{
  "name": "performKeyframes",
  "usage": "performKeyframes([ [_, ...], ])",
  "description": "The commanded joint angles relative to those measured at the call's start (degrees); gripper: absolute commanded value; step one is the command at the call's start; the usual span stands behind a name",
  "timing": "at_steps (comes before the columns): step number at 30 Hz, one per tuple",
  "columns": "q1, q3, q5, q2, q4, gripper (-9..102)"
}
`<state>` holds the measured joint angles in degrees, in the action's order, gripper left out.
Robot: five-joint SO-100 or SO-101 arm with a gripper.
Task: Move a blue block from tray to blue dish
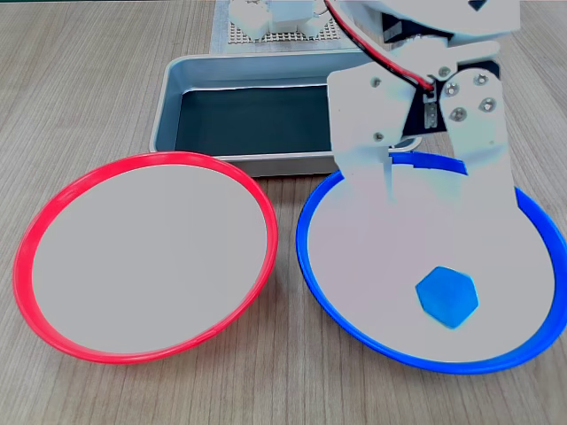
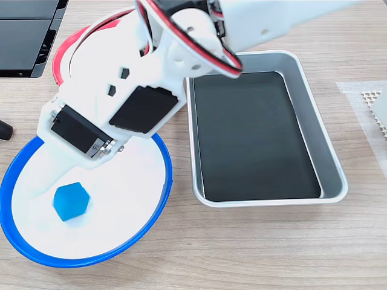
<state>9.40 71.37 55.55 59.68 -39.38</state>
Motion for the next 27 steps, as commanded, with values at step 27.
performKeyframes([
  [27,-12.9,101.8,-63.5,117.7,12.4,-1],
])
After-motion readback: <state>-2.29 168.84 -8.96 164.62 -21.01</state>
